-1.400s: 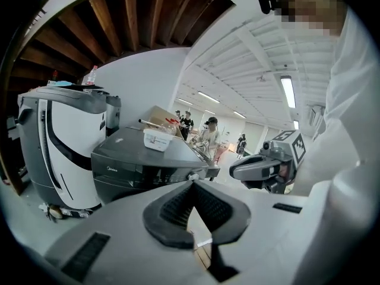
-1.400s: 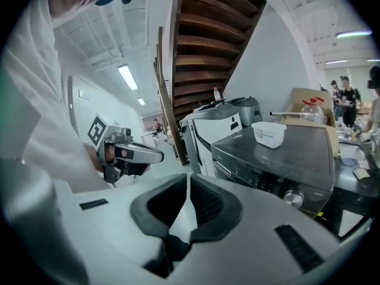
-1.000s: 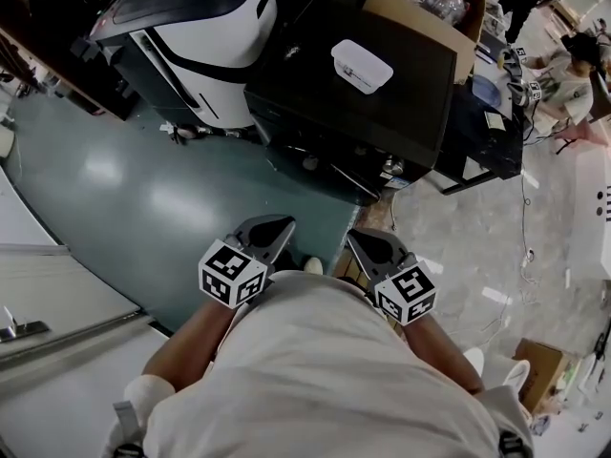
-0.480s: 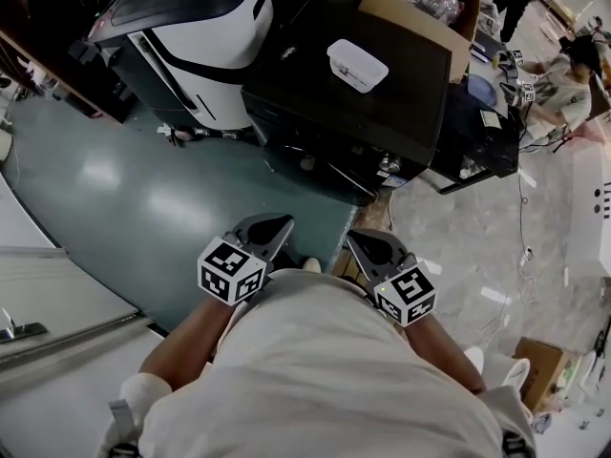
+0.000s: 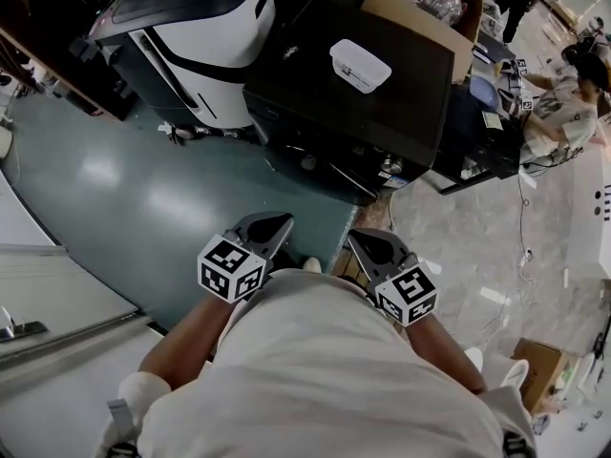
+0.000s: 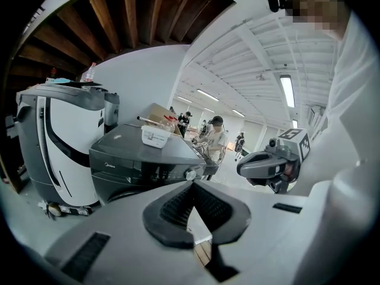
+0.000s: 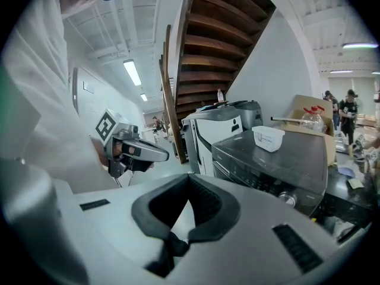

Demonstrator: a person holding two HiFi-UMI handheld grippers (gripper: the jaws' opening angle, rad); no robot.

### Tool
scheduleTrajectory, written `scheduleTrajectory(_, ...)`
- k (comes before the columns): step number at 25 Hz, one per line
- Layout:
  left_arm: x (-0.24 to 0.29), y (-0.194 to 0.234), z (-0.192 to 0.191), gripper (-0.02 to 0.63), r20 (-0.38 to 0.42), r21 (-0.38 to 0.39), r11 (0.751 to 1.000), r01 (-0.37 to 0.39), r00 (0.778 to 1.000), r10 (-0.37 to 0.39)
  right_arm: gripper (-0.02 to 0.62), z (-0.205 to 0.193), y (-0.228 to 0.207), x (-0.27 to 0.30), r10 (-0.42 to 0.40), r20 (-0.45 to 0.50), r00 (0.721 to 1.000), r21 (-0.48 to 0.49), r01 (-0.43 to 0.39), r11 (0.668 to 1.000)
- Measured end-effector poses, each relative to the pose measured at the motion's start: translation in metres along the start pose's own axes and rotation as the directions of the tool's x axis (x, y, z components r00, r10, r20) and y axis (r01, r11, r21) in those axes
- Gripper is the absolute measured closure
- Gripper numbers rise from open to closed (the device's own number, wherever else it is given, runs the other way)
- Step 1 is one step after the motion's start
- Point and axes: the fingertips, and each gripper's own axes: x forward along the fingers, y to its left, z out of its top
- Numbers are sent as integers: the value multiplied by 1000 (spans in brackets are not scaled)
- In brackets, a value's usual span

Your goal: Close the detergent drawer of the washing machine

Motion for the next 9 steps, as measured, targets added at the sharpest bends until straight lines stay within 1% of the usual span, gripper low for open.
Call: scheduleTrajectory(9,1,18,-6,611,-5,-33,999,-15,1000,15,591,-4,-2,12,2,-5,1000,-1,-2,1000)
